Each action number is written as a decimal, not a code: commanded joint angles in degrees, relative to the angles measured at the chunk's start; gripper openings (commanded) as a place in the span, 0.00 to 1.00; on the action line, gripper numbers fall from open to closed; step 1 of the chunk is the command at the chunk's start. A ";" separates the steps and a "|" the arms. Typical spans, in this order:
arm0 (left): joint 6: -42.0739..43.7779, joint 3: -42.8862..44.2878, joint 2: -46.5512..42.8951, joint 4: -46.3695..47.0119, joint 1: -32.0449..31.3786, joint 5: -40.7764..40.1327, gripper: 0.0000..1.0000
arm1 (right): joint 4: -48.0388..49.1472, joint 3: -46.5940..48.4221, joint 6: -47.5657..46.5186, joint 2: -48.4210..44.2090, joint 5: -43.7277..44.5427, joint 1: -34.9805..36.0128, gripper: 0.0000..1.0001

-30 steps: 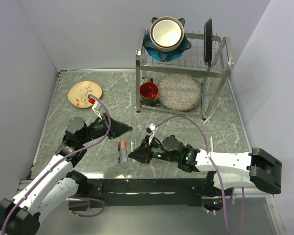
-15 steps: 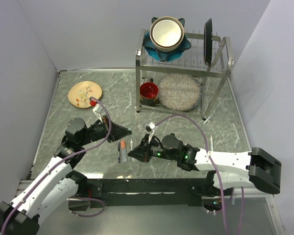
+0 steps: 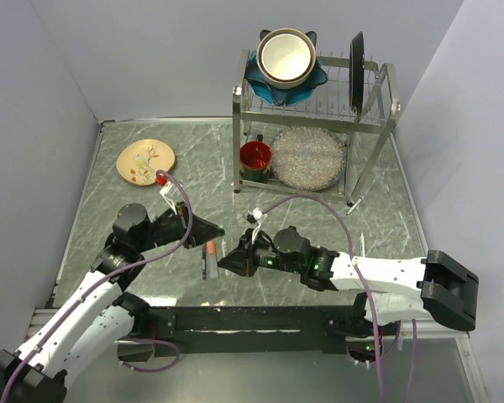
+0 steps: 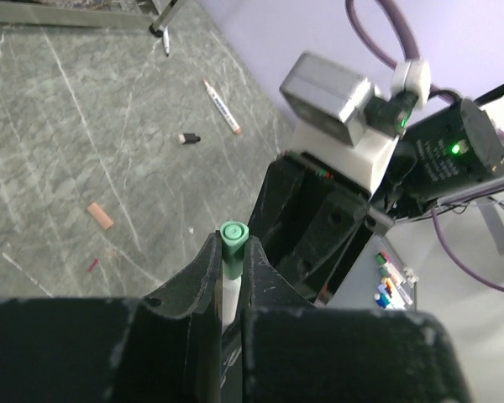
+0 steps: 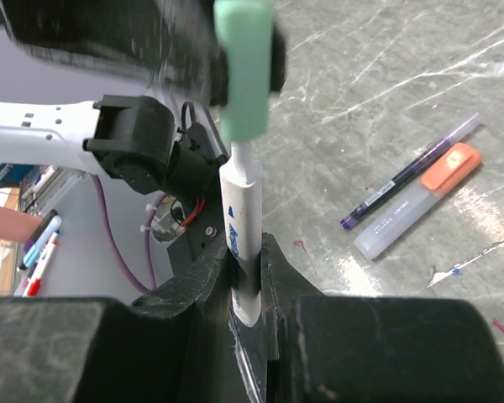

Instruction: Insert the pens into the pen caps

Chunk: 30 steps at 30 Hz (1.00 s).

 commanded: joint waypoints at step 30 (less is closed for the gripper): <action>3.85 4.83 -4.46 -3.40 -1.01 0.79 0.58 | -2.68 6.16 -5.84 -2.32 -5.81 -0.43 0.00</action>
